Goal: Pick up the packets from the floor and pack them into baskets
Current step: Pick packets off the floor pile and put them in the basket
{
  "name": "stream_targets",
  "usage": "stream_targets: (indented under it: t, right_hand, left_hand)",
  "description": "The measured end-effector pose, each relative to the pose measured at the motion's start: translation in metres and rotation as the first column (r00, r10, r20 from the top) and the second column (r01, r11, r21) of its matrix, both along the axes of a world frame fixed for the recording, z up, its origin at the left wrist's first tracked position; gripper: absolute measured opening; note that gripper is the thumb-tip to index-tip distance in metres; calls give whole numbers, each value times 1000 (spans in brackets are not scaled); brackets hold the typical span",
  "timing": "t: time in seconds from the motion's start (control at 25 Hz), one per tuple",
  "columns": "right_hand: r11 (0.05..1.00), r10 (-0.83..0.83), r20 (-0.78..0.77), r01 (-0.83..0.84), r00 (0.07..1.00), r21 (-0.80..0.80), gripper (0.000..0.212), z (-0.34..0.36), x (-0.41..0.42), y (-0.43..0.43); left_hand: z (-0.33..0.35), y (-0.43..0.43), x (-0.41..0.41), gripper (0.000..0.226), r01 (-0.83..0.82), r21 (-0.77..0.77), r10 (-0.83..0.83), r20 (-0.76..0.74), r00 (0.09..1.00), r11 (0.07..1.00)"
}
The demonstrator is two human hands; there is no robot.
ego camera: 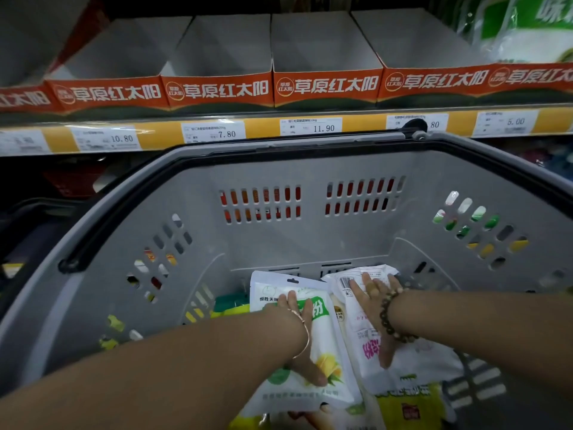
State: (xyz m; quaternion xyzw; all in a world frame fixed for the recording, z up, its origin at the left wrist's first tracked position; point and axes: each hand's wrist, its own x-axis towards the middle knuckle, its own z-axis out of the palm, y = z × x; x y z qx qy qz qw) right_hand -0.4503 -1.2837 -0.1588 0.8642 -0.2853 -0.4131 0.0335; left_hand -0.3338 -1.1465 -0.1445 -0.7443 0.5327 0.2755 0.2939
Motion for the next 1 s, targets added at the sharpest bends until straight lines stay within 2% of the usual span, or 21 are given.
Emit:
stream_targets:
  t: [0.08, 0.24, 0.32, 0.44, 0.56, 0.68, 0.8, 0.92, 1.0]
  right_hand:
    - [1000, 10, -46, -10, 999, 15, 140, 12, 4, -3]
    - [991, 131, -30, -131, 991, -4, 82, 52, 19, -3]
    - [982, 182, 25, -180, 983, -49, 67, 81, 27, 6]
    - [978, 197, 238, -175, 951, -110, 56, 124, 41, 35]
    - [989, 146, 487, -109, 861, -104, 54, 158, 67, 68]
    - [995, 100, 698, -88, 709, -54, 55, 187, 98, 99]
    - [988, 99, 872, -153, 479, -28, 54, 224, 130, 147]
    - [961, 175, 934, -262, 311, -93, 51, 251, 160, 212]
    - [944, 211, 939, -307, 272, -123, 51, 261, 177, 248]
  left_hand:
    - [4, -6, 6, 108, -40, -16, 39, -70, 997, 999]
    - [51, -8, 12, 83, 212, -6, -212, -12, 977, 977]
    - [77, -4, 19, 76, 217, -89, -219, -16, 976, 972]
    - [112, 14, 40, 71, 126, -217, -137, -39, 990, 968]
    - [151, 48, 60, 66, 53, -391, -58, -1, 998, 919]
    - [192, 97, 78, 63, -90, -617, 75, -51, 996, 781]
    - [228, 162, 93, 55, -254, -812, 142, -211, 967, 526]
    - [249, 235, 114, 44, -325, -908, 171, -287, 942, 266]
    - [253, 278, 128, 45, -321, -926, 254, -267, 929, 200]
